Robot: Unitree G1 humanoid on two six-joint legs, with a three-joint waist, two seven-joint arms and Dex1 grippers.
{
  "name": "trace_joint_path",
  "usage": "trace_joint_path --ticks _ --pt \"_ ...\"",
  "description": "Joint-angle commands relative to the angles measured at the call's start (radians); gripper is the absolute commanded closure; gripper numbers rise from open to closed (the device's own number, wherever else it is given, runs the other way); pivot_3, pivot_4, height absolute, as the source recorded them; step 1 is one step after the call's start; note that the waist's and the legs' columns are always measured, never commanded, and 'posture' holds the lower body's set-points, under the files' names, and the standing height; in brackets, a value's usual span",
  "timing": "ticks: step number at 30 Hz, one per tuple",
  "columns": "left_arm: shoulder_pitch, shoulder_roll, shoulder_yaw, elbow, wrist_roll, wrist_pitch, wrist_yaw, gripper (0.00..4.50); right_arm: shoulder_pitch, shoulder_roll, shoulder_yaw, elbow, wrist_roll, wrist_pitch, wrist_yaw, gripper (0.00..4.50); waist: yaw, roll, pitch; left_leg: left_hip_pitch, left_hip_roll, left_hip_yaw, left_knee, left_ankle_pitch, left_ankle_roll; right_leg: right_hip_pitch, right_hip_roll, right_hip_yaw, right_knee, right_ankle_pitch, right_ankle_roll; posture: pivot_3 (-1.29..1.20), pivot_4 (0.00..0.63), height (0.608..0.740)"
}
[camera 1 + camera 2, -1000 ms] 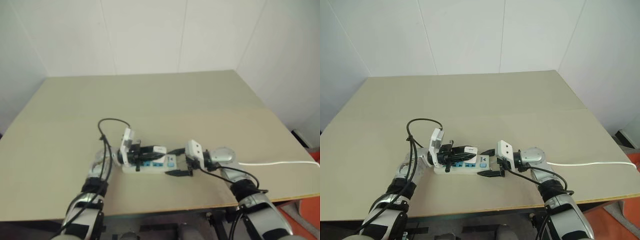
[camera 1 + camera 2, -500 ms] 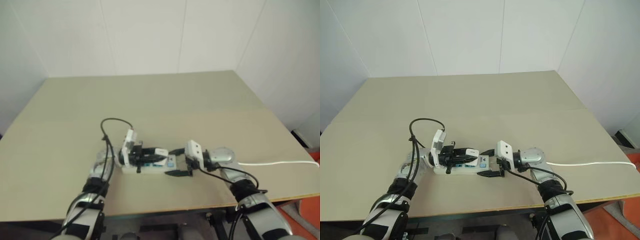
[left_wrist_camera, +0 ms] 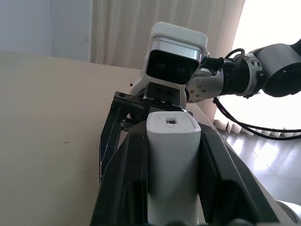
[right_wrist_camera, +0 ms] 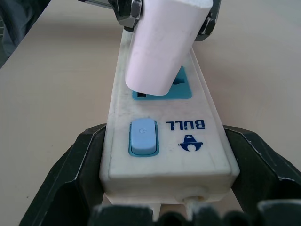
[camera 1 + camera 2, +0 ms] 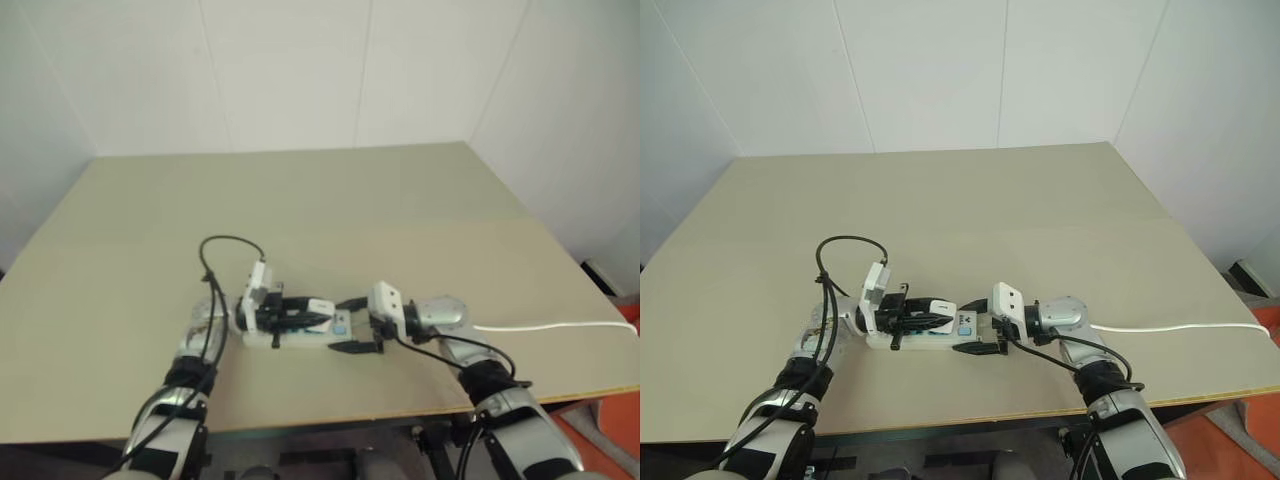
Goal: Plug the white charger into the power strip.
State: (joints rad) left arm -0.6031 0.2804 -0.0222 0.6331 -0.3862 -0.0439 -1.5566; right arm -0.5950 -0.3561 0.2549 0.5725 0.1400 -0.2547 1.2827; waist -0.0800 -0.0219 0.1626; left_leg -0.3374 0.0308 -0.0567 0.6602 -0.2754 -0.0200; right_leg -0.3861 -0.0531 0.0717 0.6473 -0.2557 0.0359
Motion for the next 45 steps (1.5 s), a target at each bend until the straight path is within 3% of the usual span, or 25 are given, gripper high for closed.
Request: trace_joint_path --ticks 1,26,45 --pt "0.024 0.046 0.018 0.049 0.017 -0.02 0.0 3.49 0.025 0.003 0.036 0.017 -0.048 -0.003 -0.003 1.08 -0.004 0.0 0.0 0.0 0.001 0.0 0.0 0.0 0.0 0.0 0.0 0.0 0.0 0.0 0.0 0.0 0.15 0.74" --pt "0.024 0.164 0.058 0.096 0.016 -0.079 0.006 3.49 0.014 0.003 0.06 0.035 -0.049 -0.016 -0.011 1.08 -0.02 0.0 0.0 0.001 0.009 -0.001 -0.001 -0.001 0.001 -0.001 0.01 0.001 0.0 0.001 -0.003 0.0 0.15 0.74" --pt "0.026 0.151 -0.029 0.155 0.103 -0.143 0.069 3.49 0.015 0.004 0.067 0.037 -0.05 -0.019 -0.024 1.08 -0.018 0.001 -0.001 0.001 0.01 0.0 -0.003 -0.001 0.001 0.0 0.011 0.001 0.0 -0.001 0.0 0.0 0.15 0.74"
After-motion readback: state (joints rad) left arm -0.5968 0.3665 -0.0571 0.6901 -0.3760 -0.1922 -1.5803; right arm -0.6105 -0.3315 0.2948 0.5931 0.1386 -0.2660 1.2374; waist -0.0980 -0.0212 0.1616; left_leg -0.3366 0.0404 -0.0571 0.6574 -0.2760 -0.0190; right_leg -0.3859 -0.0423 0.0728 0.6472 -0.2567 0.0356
